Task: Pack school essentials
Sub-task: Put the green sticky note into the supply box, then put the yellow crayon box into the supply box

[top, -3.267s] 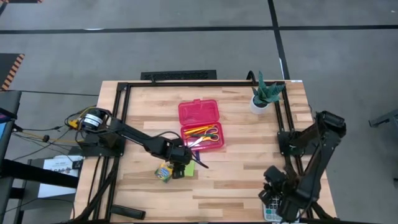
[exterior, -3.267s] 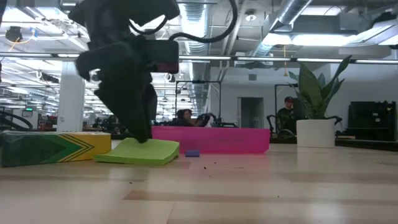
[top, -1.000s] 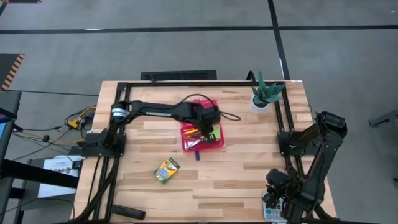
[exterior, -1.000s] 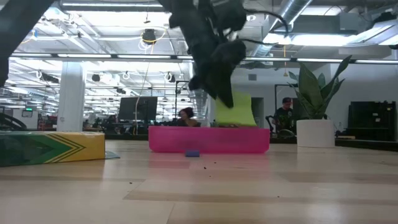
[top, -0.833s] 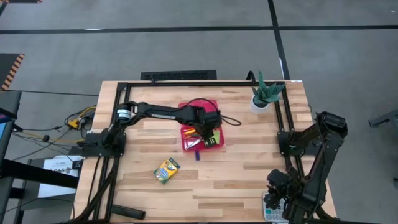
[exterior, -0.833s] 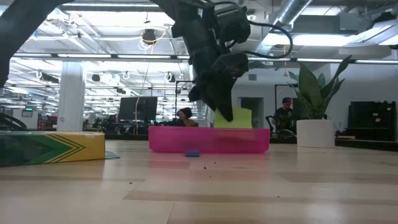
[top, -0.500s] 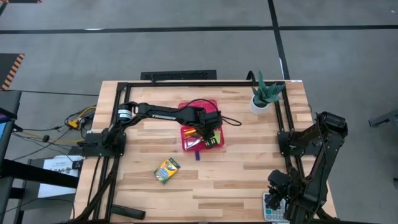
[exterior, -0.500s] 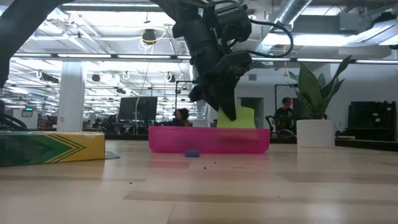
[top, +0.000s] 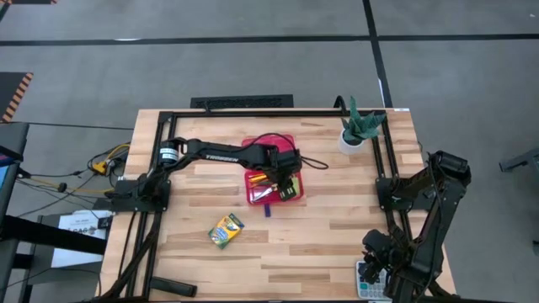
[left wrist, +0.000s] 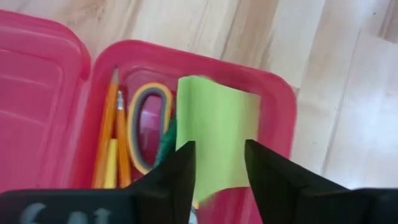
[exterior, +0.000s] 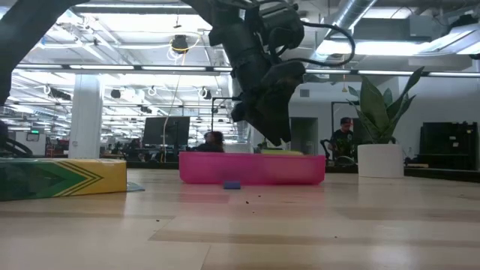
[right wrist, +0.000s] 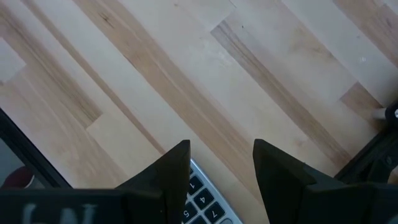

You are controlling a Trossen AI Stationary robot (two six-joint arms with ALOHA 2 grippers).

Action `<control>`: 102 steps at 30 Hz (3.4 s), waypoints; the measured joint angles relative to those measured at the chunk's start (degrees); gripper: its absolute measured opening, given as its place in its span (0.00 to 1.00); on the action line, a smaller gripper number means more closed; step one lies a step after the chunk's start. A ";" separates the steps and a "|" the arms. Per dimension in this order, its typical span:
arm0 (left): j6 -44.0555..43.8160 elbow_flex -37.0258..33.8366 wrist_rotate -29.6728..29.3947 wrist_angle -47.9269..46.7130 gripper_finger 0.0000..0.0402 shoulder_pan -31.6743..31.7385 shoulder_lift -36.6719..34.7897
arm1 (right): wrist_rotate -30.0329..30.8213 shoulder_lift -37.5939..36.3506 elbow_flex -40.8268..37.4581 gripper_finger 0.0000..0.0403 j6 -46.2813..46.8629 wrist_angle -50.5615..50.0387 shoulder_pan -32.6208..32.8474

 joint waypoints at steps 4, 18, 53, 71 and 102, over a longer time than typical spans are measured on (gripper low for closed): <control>1.67 1.17 -2.91 -2.28 0.38 0.18 0.00 | 0.00 0.00 0.00 0.45 0.00 0.00 0.00; 4.20 18.10 -2.82 -30.47 0.42 -4.64 -0.54 | 0.00 0.00 0.00 0.45 0.00 0.29 0.00; -68.58 -40.77 -16.15 -6.34 0.83 -42.81 -33.30 | 4.48 0.00 0.00 0.45 -0.04 3.45 -0.15; -54.31 -45.64 -8.03 0.19 0.97 -31.85 -30.73 | 4.48 0.00 0.00 0.45 -0.33 5.17 -0.13; -51.88 -36.92 7.83 -3.15 0.99 -27.25 -27.23 | 4.48 -0.02 -0.02 0.45 -0.50 4.72 -0.11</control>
